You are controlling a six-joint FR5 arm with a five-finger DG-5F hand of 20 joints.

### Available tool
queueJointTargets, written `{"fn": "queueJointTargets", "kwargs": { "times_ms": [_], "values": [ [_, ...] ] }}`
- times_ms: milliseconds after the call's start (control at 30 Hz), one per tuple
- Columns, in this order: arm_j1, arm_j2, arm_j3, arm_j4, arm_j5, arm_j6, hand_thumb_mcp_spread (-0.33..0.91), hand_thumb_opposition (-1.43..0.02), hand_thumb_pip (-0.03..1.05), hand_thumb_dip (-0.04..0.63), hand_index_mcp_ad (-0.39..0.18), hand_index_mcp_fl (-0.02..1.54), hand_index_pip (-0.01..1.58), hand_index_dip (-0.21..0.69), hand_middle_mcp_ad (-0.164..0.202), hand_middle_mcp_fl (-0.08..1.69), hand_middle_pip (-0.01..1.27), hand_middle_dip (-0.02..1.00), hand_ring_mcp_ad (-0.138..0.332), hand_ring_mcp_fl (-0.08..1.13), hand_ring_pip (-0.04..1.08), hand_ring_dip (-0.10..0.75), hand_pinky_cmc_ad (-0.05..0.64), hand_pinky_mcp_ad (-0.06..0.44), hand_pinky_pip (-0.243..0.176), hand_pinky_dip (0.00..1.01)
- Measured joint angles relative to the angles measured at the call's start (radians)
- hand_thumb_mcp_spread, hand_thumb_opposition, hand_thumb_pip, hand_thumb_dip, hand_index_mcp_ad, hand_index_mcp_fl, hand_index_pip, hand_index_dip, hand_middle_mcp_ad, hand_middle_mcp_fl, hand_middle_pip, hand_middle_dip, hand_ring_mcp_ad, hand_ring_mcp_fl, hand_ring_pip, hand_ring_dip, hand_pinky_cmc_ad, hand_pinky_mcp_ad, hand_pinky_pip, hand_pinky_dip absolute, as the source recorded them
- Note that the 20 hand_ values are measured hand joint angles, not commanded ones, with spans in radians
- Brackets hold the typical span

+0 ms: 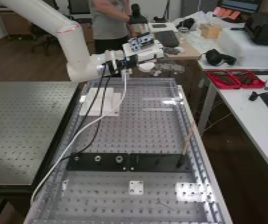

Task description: Grab the paper clip and place it in the clear container

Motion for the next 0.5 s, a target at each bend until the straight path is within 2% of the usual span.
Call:
{"fn": "queueJointTargets", "kwargs": {
  "times_ms": [233,500],
  "values": [
    [0.001,-0.063,0.051,-0.072,0.042,-0.009,0.73,-1.16,0.69,0.316,-0.171,0.47,0.23,-0.182,-0.007,0.89,0.82,0.75,0.052,0.56,0.30,0.503,0.494,0.265,0.066,0.20],
    [-0.001,-0.097,0.072,-0.125,0.058,-0.005,0.73,-1.17,0.70,0.316,-0.168,0.46,0.24,-0.182,-0.003,0.89,0.82,0.73,0.052,0.54,0.32,0.496,0.494,0.265,0.068,0.19]
  ]
}}
